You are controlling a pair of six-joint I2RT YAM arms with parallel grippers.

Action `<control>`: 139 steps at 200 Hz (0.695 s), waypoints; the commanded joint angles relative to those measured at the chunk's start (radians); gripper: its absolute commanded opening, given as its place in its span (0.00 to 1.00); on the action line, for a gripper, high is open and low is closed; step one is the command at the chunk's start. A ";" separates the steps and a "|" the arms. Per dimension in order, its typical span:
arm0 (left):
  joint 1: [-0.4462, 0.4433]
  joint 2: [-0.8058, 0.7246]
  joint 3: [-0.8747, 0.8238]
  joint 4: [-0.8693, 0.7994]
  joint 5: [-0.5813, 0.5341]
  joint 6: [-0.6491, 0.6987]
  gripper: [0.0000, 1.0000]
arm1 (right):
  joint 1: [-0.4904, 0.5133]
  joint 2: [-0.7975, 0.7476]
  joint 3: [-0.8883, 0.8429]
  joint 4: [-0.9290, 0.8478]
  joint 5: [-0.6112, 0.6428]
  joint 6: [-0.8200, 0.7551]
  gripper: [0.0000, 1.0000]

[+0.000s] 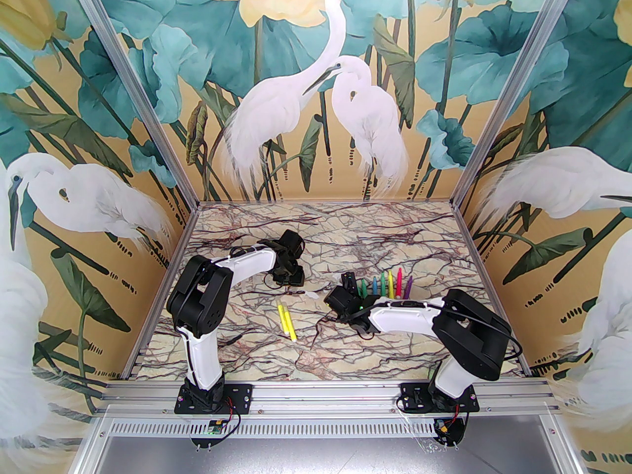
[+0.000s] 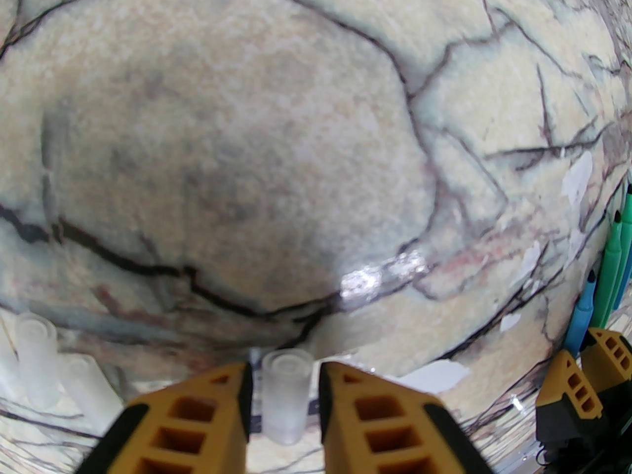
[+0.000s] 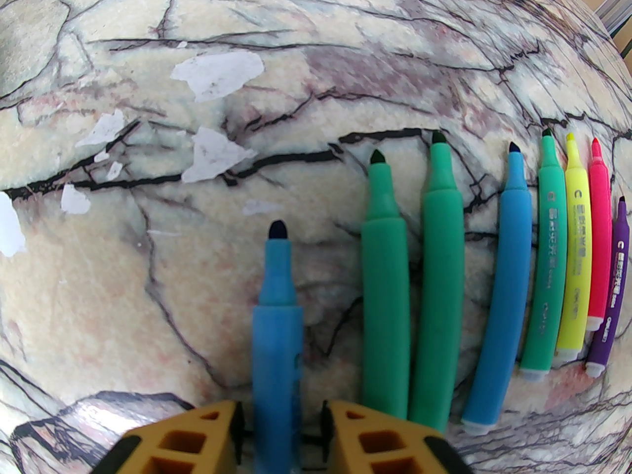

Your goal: Open the pen caps

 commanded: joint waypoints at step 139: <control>0.110 -0.331 -0.203 0.240 0.142 -0.071 0.46 | 0.148 -0.077 0.119 0.009 -0.109 -0.131 0.43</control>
